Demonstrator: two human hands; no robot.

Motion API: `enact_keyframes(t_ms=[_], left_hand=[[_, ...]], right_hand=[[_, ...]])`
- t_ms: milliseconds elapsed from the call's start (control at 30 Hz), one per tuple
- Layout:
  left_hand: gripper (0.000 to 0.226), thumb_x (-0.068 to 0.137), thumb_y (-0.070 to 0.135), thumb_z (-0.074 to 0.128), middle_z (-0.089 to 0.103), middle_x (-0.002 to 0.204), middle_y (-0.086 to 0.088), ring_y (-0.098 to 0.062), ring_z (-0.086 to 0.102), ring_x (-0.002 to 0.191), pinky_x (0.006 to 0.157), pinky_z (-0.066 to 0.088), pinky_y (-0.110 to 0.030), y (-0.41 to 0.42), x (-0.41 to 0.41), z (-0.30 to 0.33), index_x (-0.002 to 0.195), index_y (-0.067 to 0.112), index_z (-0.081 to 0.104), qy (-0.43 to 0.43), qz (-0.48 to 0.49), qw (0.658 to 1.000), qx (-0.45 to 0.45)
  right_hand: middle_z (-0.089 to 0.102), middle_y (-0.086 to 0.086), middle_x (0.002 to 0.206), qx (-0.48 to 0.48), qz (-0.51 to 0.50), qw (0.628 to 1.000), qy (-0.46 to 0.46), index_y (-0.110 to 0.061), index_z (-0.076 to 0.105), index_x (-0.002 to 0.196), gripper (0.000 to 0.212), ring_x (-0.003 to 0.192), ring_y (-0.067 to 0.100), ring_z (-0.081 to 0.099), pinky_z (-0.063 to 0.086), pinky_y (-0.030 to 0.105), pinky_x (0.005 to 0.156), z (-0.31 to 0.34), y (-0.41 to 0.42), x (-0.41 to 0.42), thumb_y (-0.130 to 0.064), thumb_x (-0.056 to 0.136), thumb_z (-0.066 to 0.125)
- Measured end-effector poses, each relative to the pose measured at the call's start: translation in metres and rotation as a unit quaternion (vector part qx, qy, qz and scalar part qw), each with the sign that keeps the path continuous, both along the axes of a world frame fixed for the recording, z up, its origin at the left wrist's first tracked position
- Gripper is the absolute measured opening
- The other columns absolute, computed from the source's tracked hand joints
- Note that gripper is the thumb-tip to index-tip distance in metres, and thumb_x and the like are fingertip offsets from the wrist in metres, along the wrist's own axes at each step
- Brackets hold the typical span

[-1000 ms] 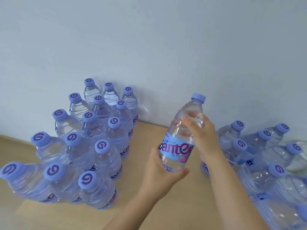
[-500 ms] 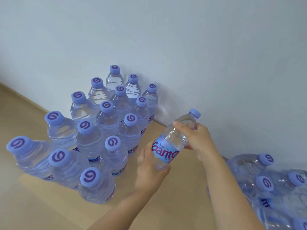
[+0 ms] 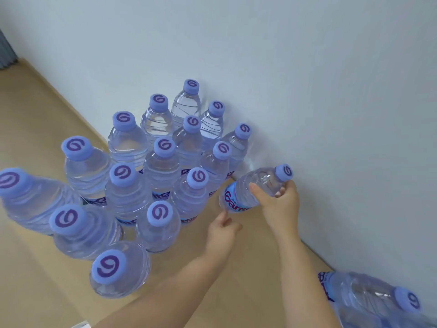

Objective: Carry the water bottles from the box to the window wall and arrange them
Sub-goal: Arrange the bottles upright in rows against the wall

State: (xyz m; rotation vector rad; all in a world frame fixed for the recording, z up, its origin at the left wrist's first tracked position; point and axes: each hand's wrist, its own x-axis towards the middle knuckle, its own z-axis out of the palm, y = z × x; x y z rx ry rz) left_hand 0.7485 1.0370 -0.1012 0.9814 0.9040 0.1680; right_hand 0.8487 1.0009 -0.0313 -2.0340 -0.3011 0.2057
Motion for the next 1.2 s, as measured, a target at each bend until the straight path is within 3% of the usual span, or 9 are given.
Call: enact_keyframes(t_ms=[67,167,267,367,433,633,833,1033,1200], left_hand=[[0.049,0.084,-0.004,0.05,0.038,0.065,0.009,-0.003,0.036,0.055,0.049,0.033,-0.006,0.003,0.011,0.0,0.132,0.006,0.051,0.002,0.006,1.0,-0.016],[0.06,0.085,-0.004,0.051,0.042,0.075,0.01,-0.003,0.04,0.064,0.05,0.036,-0.001,0.005,0.023,-0.004,0.14,0.017,0.044,0.0,0.022,0.999,-0.042],[0.066,0.084,-0.005,0.051,0.046,0.082,0.009,-0.002,0.043,0.07,0.053,0.037,0.001,0.004,0.029,-0.009,0.145,0.015,0.035,-0.002,0.026,0.997,-0.073],[0.065,0.084,-0.006,0.051,0.057,0.12,0.006,-0.003,0.047,0.094,0.082,0.038,-0.009,0.008,0.033,-0.01,0.144,0.015,0.038,-0.017,0.033,0.995,-0.09],[0.067,0.083,-0.006,0.051,0.046,0.138,0.005,-0.003,0.042,0.111,0.095,0.034,-0.021,0.014,0.036,-0.011,0.145,0.016,0.036,-0.023,0.043,0.994,-0.093],[0.072,0.082,-0.007,0.05,0.039,0.147,0.002,-0.003,0.038,0.115,0.105,0.036,-0.03,0.016,0.039,-0.015,0.147,0.014,0.029,-0.03,0.048,0.994,-0.092],[0.075,0.086,-0.006,0.047,0.027,0.154,0.002,-0.01,0.031,0.136,0.104,0.029,-0.024,0.012,0.032,-0.001,0.151,0.016,0.016,-0.018,0.008,0.998,-0.067],[0.06,0.088,-0.004,0.049,0.04,0.148,-0.008,-0.017,0.041,0.132,0.094,0.034,-0.018,-0.046,0.005,0.011,0.145,0.006,0.032,0.0,-0.151,0.988,0.008],[0.059,0.089,0.001,0.05,0.038,0.149,0.0,-0.014,0.036,0.135,0.102,0.033,-0.02,-0.104,-0.008,0.023,0.145,0.012,0.035,-0.051,-0.336,0.934,0.115]], right_hand=[[0.066,0.01,0.103,0.004,0.015,1.0,-0.016,-0.021,0.058,0.096,0.04,0.089,0.019,0.065,0.053,0.033,0.08,-0.003,0.006,0.006,-0.018,0.065,0.083],[0.059,0.013,0.111,-0.01,0.042,0.999,-0.029,-0.016,0.059,0.103,0.043,0.097,0.022,0.06,0.05,0.04,0.089,-0.006,0.015,0.014,-0.019,0.067,0.082],[0.059,0.004,0.106,-0.019,0.069,0.996,-0.055,-0.021,0.056,0.101,0.042,0.097,0.01,0.058,0.049,0.029,0.086,-0.008,0.02,0.016,-0.02,0.067,0.081],[0.055,-0.018,0.095,0.017,0.041,0.997,-0.07,-0.017,0.049,0.105,0.053,0.081,-0.019,0.055,0.042,0.001,0.067,-0.011,0.019,0.016,-0.017,0.065,0.083],[0.052,-0.021,0.093,0.023,0.029,0.996,-0.076,-0.017,0.046,0.103,0.055,0.077,-0.025,0.051,0.039,-0.002,0.064,-0.013,0.019,0.016,-0.017,0.064,0.084],[0.045,-0.003,0.105,0.0,0.023,0.995,-0.095,-0.019,0.042,0.102,0.054,0.087,0.002,0.046,0.042,0.019,0.081,-0.017,0.023,0.012,-0.021,0.067,0.083],[0.039,-0.001,0.115,-0.019,0.034,0.997,-0.061,-0.013,0.041,0.122,0.067,0.108,0.011,0.041,0.037,0.021,0.091,-0.004,0.013,-0.003,-0.029,0.07,0.08],[0.056,-0.01,0.098,0.001,-0.031,0.993,-0.115,-0.028,0.052,0.091,0.021,0.096,-0.002,0.054,0.037,0.007,0.081,0.023,-0.076,-0.061,-0.024,0.081,0.07],[0.055,-0.02,0.093,-0.001,-0.172,0.961,-0.218,-0.031,0.052,0.091,0.02,0.092,-0.007,0.052,0.035,0.004,0.08,0.034,-0.145,-0.108,-0.021,0.08,0.067]])
